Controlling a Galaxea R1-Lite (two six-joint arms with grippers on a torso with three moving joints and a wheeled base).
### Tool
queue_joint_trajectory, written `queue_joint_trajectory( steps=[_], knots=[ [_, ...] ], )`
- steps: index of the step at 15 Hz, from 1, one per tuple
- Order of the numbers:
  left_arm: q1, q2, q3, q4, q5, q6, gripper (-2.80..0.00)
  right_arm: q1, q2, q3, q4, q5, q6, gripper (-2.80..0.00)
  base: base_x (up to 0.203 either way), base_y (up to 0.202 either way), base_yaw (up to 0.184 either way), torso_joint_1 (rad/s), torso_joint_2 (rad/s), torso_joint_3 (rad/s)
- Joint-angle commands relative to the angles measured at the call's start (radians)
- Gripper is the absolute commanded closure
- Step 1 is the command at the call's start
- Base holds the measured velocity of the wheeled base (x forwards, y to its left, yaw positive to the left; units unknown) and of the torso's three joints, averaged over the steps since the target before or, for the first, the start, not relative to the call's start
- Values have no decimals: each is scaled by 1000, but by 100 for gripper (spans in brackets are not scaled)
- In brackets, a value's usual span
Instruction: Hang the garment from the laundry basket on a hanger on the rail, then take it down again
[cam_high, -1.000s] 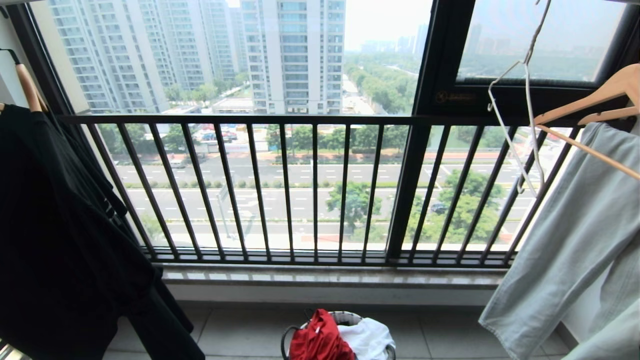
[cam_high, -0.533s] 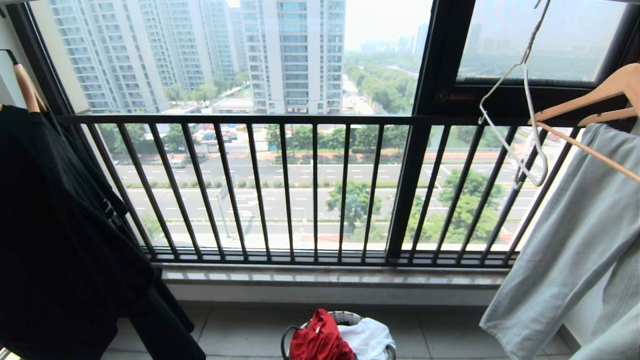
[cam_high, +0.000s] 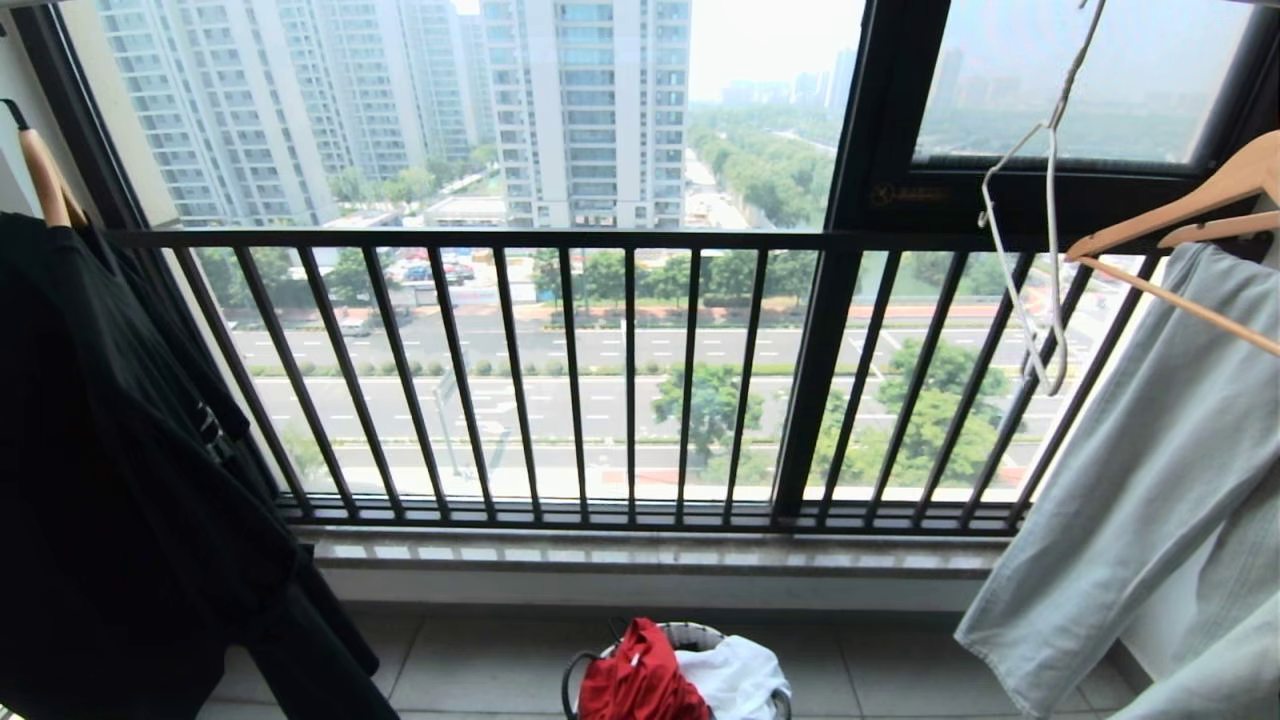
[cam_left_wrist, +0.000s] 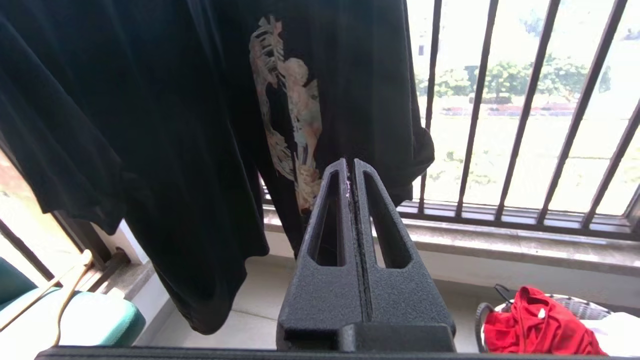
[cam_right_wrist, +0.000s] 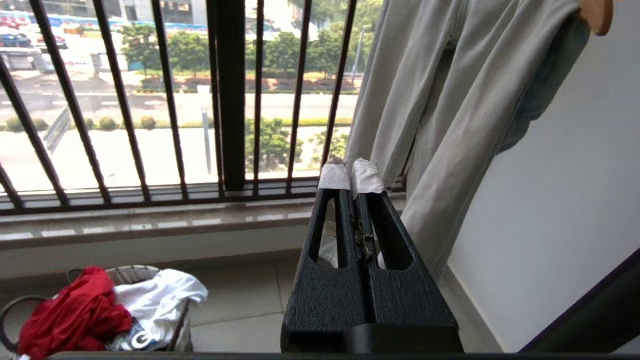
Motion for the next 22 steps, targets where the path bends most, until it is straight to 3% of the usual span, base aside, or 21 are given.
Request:
queue_joint_trajectory(
  steps=[1, 3, 5, 7, 9, 14, 22],
  knots=[
    [0, -22, 23, 1, -50, -50, 0, 0, -43, 100, -47, 46, 14, 0, 0, 0, 0, 0, 0, 0],
    [0, -22, 23, 51, -139, -114, 0, 0, -46, 226, -198, 141, 26, 0, 0, 0, 0, 0, 0, 0],
    [0, -22, 23, 133, -155, -137, 0, 0, -47, 357, -352, 227, 23, 0, 0, 0, 0, 0, 0, 0],
    [0, -22, 22, 153, -157, -149, 0, -1, -47, 429, -387, 301, 6, 0, 0, 0, 0, 0, 0, 0],
    [0, -22, 23, 153, -157, -151, 0, 0, -47, 430, -318, 313, 6, 0, 0, 0, 0, 0, 0, 0],
    [0, -22, 23, 150, -157, -187, 0, -1, -47, 430, -321, 312, 27, 0, 0, 0, 0, 0, 0, 0],
    [0, -22, 23, 150, -157, -189, 0, -1, -47, 431, -323, 308, 56, 0, 0, 0, 0, 0, 0, 0]
  ],
)
